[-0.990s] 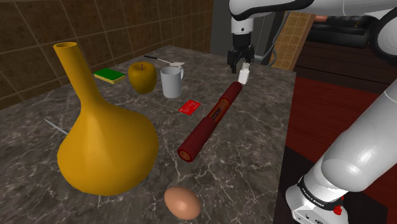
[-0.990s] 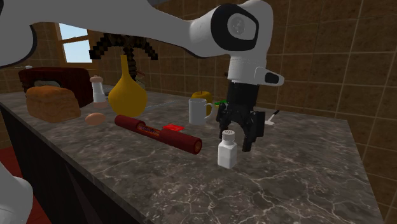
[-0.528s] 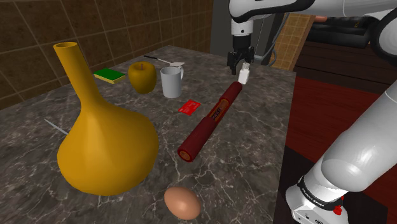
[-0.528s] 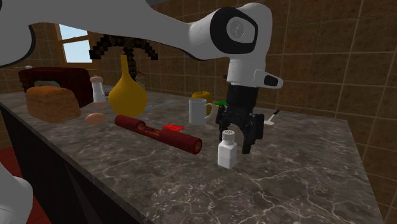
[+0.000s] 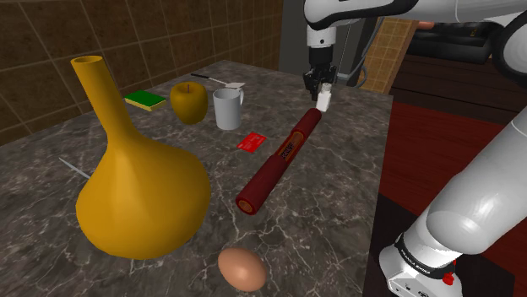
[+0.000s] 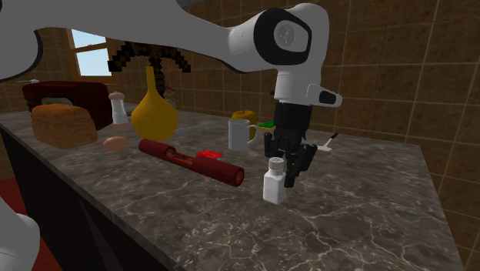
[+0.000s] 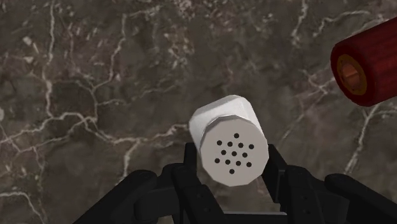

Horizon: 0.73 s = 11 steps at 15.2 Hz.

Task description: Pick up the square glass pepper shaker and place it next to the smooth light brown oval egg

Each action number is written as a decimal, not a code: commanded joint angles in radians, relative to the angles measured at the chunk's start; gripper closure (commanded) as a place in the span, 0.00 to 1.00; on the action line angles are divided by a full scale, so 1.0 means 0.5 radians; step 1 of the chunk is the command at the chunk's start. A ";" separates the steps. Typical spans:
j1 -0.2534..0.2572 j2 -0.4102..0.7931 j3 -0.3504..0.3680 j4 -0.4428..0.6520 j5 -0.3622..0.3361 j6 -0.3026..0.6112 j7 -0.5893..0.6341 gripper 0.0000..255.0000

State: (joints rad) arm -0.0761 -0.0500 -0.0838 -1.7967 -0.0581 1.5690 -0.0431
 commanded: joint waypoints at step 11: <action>0.000 0.026 0.001 0.244 0.001 -0.219 -0.011 1.00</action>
State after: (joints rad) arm -0.0757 -0.0387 -0.0834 -1.6895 -0.0575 1.4731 -0.0475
